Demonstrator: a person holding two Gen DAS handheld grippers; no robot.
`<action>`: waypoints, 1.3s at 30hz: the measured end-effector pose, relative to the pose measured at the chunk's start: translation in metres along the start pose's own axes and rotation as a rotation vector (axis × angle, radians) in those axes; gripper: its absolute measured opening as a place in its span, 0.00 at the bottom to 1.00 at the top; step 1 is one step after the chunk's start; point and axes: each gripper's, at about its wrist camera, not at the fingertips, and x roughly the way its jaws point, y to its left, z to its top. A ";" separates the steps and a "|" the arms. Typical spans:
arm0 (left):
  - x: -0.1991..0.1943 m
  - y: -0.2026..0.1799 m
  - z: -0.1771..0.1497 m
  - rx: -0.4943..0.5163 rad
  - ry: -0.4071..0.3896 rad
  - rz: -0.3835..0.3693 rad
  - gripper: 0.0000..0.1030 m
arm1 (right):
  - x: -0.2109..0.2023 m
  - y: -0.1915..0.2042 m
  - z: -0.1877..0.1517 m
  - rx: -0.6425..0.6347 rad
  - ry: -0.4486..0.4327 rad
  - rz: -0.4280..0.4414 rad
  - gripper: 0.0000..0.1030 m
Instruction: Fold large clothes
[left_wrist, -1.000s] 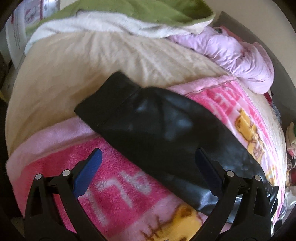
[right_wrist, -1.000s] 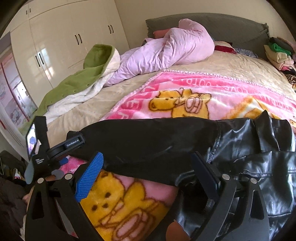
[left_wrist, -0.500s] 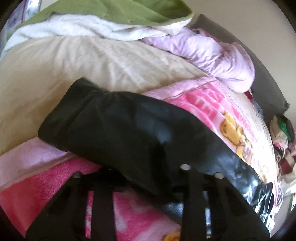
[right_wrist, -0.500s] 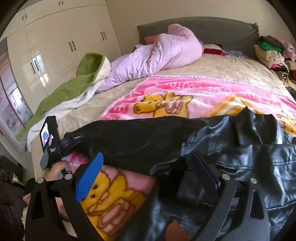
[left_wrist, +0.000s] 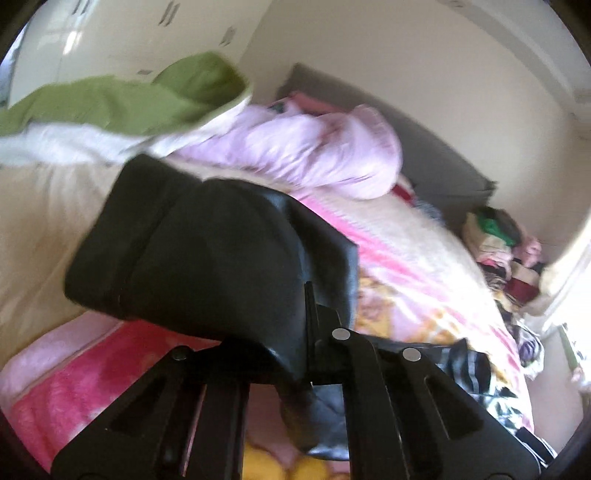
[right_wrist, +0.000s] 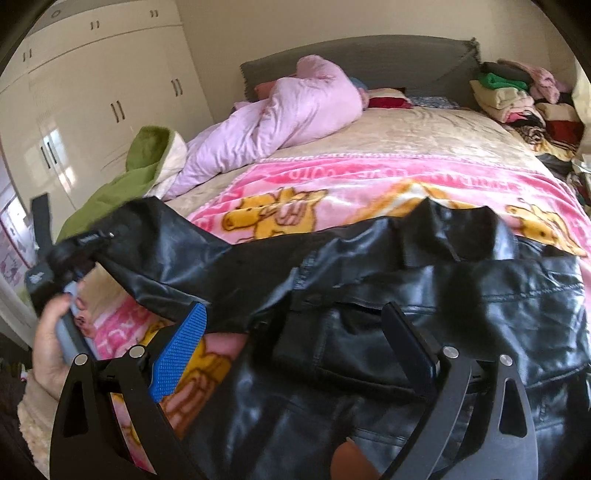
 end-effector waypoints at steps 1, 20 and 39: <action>-0.004 -0.008 0.000 0.012 -0.005 -0.017 0.01 | -0.007 -0.007 -0.001 0.010 -0.009 -0.007 0.92; -0.010 -0.161 -0.071 0.320 0.107 -0.380 0.01 | -0.085 -0.127 -0.041 0.264 -0.089 -0.145 0.92; 0.022 -0.224 -0.190 0.694 0.354 -0.380 0.06 | -0.071 -0.184 -0.061 0.543 -0.045 0.010 0.92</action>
